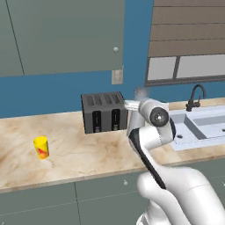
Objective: Place the pitcher and cup on the dining counter for serving.
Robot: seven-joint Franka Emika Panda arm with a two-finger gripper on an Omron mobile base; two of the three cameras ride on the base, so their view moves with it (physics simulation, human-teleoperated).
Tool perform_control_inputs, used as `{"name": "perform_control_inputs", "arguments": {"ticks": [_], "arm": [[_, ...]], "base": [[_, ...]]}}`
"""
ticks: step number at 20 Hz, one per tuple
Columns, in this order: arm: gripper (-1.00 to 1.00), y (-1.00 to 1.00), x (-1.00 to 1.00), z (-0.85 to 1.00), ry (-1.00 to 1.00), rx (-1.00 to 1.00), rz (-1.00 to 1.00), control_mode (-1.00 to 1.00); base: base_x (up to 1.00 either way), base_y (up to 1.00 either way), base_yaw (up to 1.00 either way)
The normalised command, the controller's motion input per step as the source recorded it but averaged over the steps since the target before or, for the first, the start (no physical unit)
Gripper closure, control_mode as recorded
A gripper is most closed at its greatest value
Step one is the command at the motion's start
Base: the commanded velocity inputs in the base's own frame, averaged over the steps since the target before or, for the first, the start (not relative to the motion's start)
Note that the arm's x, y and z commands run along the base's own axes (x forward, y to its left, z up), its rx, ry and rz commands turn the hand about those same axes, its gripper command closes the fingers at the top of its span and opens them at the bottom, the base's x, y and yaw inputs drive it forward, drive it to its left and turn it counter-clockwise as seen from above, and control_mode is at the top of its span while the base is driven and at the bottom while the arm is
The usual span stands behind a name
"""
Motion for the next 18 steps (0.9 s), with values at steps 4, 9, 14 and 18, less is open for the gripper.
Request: {"name": "perform_control_inputs", "arguments": {"ticks": [4,9,14,18], "arm": [[1.00,-0.42,-0.49,0.51,-0.41,0.13,0.09,-1.00],[1.00,-0.15,-0.14,0.22,-0.19,0.00,0.04,-1.00],[1.00,0.00,0.00,0.00,0.00,0.00,0.00,-1.00],[1.00,0.00,-0.02,0.00,0.00,0.00,0.04,1.00]], "base": [[0.00,0.00,0.00],[0.00,0.00,0.00],[0.00,0.00,0.00],[-0.12,0.00,0.11]]}}
